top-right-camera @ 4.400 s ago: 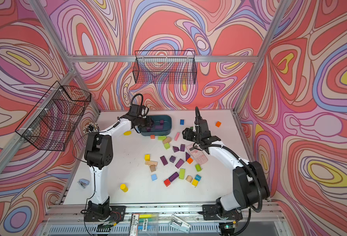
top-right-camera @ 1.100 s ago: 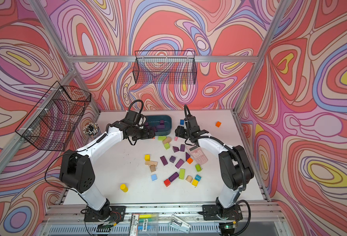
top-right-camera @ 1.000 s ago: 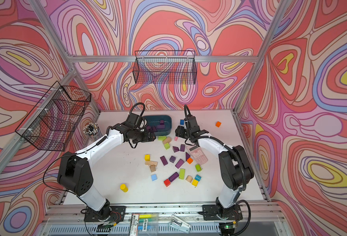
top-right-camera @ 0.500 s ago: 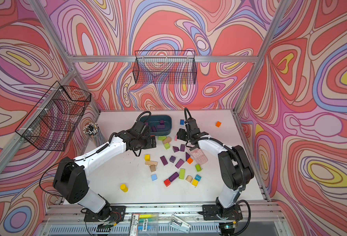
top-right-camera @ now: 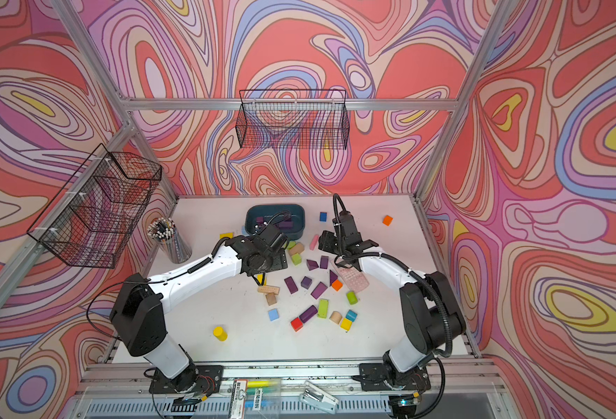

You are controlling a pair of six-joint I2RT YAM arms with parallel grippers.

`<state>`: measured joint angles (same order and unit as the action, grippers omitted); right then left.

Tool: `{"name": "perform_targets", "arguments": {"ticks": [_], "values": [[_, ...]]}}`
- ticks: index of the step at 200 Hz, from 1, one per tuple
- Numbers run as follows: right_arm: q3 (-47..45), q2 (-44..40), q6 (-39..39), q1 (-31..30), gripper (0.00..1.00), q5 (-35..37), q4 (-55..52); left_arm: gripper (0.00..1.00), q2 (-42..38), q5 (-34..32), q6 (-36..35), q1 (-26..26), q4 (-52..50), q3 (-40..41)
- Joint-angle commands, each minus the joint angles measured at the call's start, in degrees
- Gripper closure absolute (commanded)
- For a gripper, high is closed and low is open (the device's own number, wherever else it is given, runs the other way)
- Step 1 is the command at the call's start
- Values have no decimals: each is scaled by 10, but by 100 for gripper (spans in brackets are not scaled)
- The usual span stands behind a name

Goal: Pick purple bricks into the storage bin
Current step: Pick up the building block from the center of the board.

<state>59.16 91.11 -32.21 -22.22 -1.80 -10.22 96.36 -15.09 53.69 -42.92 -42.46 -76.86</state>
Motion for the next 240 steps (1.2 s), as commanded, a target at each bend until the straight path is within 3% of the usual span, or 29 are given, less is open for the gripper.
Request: {"name": "perform_targets", "arguments": {"ticks": [1, 36, 68, 193, 219, 240], "values": [[-17, -23, -3, -1, 31, 21, 6, 15, 24, -19, 52, -8, -40, -22], [-28, -35, -1, -2, 31, 35, 3, 20, 55, 10, 56, -10, -44, -43], [-28, -40, 3, -1, 31, 49, -3, 34, 94, 49, 54, -12, -45, -62], [-50, -64, 10, -1, 31, 74, -9, 36, 183, 108, 50, -15, -74, -125], [-53, -69, 11, -1, 31, 79, -8, 44, 192, 117, 51, -15, -76, -130], [-53, -69, 11, -1, 31, 80, -7, 45, 206, 129, 49, -15, -80, -141]]}}
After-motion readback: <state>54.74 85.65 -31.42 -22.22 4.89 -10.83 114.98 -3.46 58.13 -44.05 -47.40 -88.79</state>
